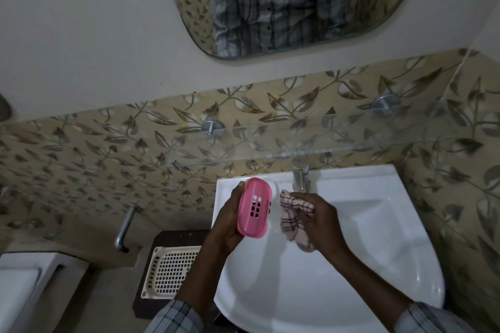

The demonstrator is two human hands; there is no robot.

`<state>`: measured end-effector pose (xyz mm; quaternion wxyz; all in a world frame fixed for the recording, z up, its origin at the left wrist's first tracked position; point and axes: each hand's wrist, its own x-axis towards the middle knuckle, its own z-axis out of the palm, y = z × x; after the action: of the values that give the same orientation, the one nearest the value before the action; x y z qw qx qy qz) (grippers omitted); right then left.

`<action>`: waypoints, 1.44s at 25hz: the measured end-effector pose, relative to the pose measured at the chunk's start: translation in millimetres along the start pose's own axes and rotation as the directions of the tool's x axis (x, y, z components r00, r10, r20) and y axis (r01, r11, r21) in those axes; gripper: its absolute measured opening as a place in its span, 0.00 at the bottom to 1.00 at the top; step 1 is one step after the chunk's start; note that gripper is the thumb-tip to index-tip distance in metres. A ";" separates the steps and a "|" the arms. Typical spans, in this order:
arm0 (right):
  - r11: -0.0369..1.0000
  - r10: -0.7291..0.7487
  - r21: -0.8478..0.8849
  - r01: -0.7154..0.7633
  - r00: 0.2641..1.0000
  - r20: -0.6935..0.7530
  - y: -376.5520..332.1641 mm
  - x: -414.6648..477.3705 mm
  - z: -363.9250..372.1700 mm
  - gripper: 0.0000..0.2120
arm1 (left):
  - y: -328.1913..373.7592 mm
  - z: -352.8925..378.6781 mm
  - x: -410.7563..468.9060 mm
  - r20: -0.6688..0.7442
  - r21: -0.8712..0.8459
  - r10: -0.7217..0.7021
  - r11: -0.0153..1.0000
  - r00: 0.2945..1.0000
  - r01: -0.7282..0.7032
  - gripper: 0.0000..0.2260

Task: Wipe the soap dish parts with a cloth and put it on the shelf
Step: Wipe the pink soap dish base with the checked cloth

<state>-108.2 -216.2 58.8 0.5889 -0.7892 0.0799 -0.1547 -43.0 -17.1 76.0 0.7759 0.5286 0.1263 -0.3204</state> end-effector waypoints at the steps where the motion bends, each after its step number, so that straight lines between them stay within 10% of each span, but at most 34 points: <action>1: 0.999 0.022 0.033 -0.022 1.000 0.003 -5.8 -5.0 9.4 0.18 | -2.4 4.1 -0.3 -0.008 0.002 0.020 1.000 1.000 -0.020 0.32; 8: 0.976 0.063 0.182 -0.116 0.959 0.276 5.6 -28.2 19.6 0.14 | -8.9 -7.8 0.4 -0.102 0.064 0.140 0.989 0.985 -0.134 0.30; 14: 0.853 -0.327 -0.268 0.449 0.858 0.397 3.4 -35.9 33.0 0.26 | -14.7 -6.0 3.7 -0.074 0.112 0.319 0.944 0.945 -0.310 0.32; 18: 0.984 -0.168 -0.028 0.178 0.961 0.220 -11.3 -16.2 9.0 0.20 | -13.9 -10.7 1.7 0.060 -0.025 0.283 0.959 0.957 -0.282 0.42; 21: 0.697 -0.512 -0.478 0.534 0.838 0.190 -24.1 -15.0 6.4 0.18 | -14.1 -2.3 4.7 0.087 -0.075 0.235 0.971 0.968 -0.229 0.45; 24: 0.491 -0.502 -0.631 0.601 0.787 0.359 -31.8 -34.2 23.1 0.20 | -11.3 7.8 8.9 0.030 -0.074 0.240 0.969 0.970 -0.237 0.47; 27: 0.720 -0.359 -0.487 0.495 0.866 0.348 -35.0 -39.5 39.6 0.18 | -13.9 13.1 10.3 -0.046 -0.042 0.207 0.977 0.977 -0.209 0.42; 29: 0.977 -0.069 -0.176 0.122 0.957 0.281 -50.5 -30.5 45.6 0.13 | -19.6 12.0 11.0 -0.068 -0.052 0.174 0.983 0.982 -0.178 0.41; 32: 0.763 0.430 0.317 -0.563 0.809 0.402 -57.9 -4.4 41.3 0.09 | -21.2 14.3 7.5 0.067 -0.177 0.061 0.983 0.996 -0.048 0.40; 34: 0.746 0.379 0.429 -0.509 0.854 0.356 -58.0 11.5 29.6 0.09 | -18.3 13.4 7.4 0.115 -0.254 0.040 0.967 0.993 -0.009 0.42; 36: 0.964 0.063 0.248 -0.101 0.986 0.156 -52.9 23.0 16.9 0.14 | -16.6 12.0 11.6 0.073 -0.280 0.102 0.957 0.992 -0.078 0.46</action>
<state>-83.8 -192.5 108.3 0.6955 -0.7123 0.0486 -0.0808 -46.4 -36.0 62.4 0.8605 0.4061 0.1118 -0.2864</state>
